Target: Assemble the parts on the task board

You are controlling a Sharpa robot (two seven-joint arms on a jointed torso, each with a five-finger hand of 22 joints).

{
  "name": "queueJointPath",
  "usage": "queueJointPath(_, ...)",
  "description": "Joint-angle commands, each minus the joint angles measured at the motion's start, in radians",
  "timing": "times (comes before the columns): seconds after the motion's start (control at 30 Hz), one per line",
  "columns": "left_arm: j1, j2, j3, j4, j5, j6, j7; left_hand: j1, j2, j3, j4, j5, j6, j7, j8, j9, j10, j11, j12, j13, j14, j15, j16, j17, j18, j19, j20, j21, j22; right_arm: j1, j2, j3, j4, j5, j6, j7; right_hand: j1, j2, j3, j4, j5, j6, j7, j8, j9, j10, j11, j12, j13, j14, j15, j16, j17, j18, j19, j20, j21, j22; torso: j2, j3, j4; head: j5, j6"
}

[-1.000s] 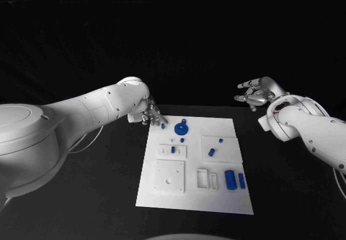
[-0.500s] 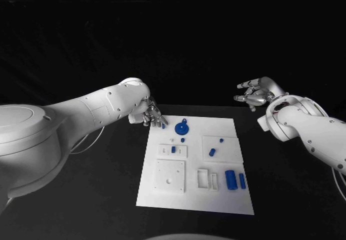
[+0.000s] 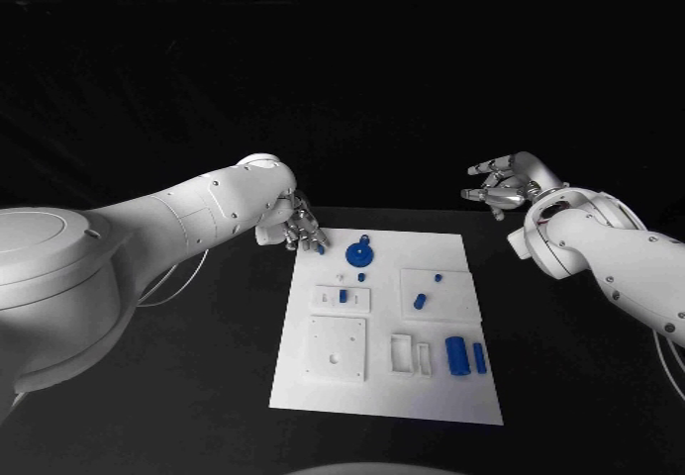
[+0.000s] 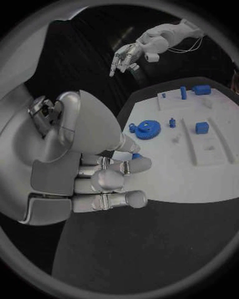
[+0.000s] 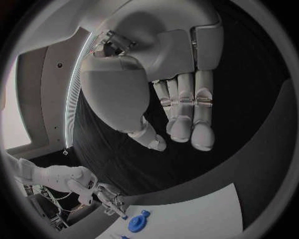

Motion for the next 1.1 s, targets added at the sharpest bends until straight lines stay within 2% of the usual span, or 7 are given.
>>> queueJointPath(0.03, -0.002, 0.0, 0.0, 0.0, 0.034, 0.0, 0.017, 0.032, 0.013, 0.011, -0.022, 0.039, -0.004, -0.007, 0.005, 0.009, 0.043, -0.002, 0.0, -0.002, -0.004, -0.001, 0.003, 0.004, 0.007, -0.002, 0.004, -0.003, 0.018, 0.0, 0.001, 0.001, -0.001, -0.001, -0.003, 0.005, -0.011, 0.0, 0.006, -0.001, 0.006, -0.004, 0.004, 0.0, 0.001, -0.007, 0.001, -0.007, -0.002, 0.004, -0.004, -0.007, 0.0, 0.015, 0.048, -0.006, -0.005, -0.001, 0.0, -0.0002, 0.0002, 0.002, 0.0)
queueJointPath(0.17, -0.002, -0.004, 0.0, 0.002, 0.055, -0.003, 0.018, 0.062, 0.025, 0.055, -0.078, 0.128, -0.014, -0.003, 0.03, 0.05, 0.047, -0.001, 0.013, -0.026, 0.005, 0.003, 0.01, 0.017, 0.012, 0.0, 0.01, 0.002, 0.019, 0.0, 0.001, 0.001, -0.002, 0.001, -0.003, 0.006, -0.012, 0.0, 0.005, 0.0, 0.007, -0.003, 0.003, 0.0, 0.001, -0.006, 0.001, -0.006, -0.001, 0.004, -0.004, -0.007, 0.0, 0.015, 0.048, -0.006, -0.006, -0.002, 0.0, -0.0004, 0.0007, 0.002, 0.001)
queueJointPath(0.2, -0.002, -0.005, 0.0, 0.003, 0.058, -0.005, 0.018, 0.056, 0.025, 0.082, -0.1, 0.125, -0.022, -0.004, 0.039, 0.07, 0.048, -0.001, 0.026, -0.042, 0.009, 0.005, 0.012, 0.021, 0.016, 0.003, 0.013, 0.006, 0.019, 0.0, 0.001, 0.001, -0.003, 0.001, -0.003, 0.006, -0.012, 0.0, 0.005, 0.0, 0.007, -0.003, 0.003, 0.0, 0.001, -0.006, 0.001, -0.006, -0.001, 0.004, -0.004, -0.007, 0.0, 0.015, 0.048, -0.006, -0.006, -0.002, -0.001, -0.0003, 0.001, 0.001, 0.001)
queueJointPath(0.23, -0.003, -0.005, 0.0, 0.005, 0.061, -0.008, 0.018, 0.045, 0.019, 0.167, -0.119, 0.017, -0.017, -0.005, 0.043, 0.078, 0.047, -0.003, 0.035, -0.061, 0.013, 0.004, 0.015, 0.028, 0.018, 0.002, 0.015, 0.008, 0.019, 0.0, 0.001, 0.001, -0.003, 0.001, -0.003, 0.006, -0.012, 0.0, 0.005, 0.0, 0.007, -0.003, 0.003, 0.0, 0.001, -0.006, 0.001, -0.006, -0.001, 0.004, -0.004, -0.007, 0.0, 0.015, 0.048, -0.006, -0.006, -0.002, 0.0, -0.0003, 0.001, 0.002, 0.001)
queueJointPath(0.27, -0.003, -0.006, 0.0, 0.006, 0.064, -0.012, 0.017, -0.031, -0.035, 0.315, -0.13, 0.022, -0.014, -0.002, 0.049, 0.097, 0.047, -0.002, 0.058, -0.099, 0.015, 0.008, 0.015, 0.03, 0.023, 0.002, 0.022, 0.013, 0.018, 0.0, 0.001, 0.001, -0.003, 0.002, -0.002, 0.006, -0.012, 0.0, 0.005, 0.0, 0.007, -0.003, 0.003, 0.0, 0.001, -0.006, 0.001, -0.006, -0.001, 0.004, -0.004, -0.007, 0.0, 0.015, 0.048, -0.006, -0.006, -0.002, 0.0, -0.0002, 0.0011, 0.002, 0.001)
queueJointPath(0.57, -0.003, -0.047, 0.0, 0.071, 0.089, -0.088, -0.01, -0.037, -0.065, 0.332, -0.123, 0.13, 0.002, -0.011, 0.069, 0.132, 0.051, -0.013, 0.102, -0.138, 0.038, 0.0, 0.023, 0.05, 0.025, 0.017, 0.013, 0.025, 0.018, 0.0, 0.0, 0.0, -0.008, 0.004, -0.002, 0.006, -0.013, 0.001, 0.002, 0.0, 0.007, -0.001, 0.003, 0.0, 0.001, -0.006, 0.001, -0.005, 0.0, 0.004, -0.004, -0.007, 0.0, 0.015, 0.048, -0.006, -0.006, -0.002, -0.002, -0.0001, 0.0039, 0.002, 0.002)
queueJointPath(1.1, 0.001, -0.262, -0.001, 0.468, 0.165, -0.296, -0.055, -0.093, -0.103, 0.369, -0.164, 0.264, 0.032, -0.024, 0.095, 0.157, 0.052, -0.023, 0.172, -0.217, 0.072, -0.007, 0.027, 0.08, 0.025, 0.034, 0.009, 0.044, 0.018, -0.003, -0.014, 0.0, -0.011, 0.009, 0.0, 0.005, -0.014, 0.001, -0.001, 0.002, 0.009, 0.0, 0.003, 0.0, 0.001, -0.007, 0.001, -0.006, -0.001, 0.004, -0.004, -0.007, 0.0, 0.015, 0.048, -0.006, -0.006, -0.003, -0.016, -0.0069, 0.0292, -0.014, -0.014)
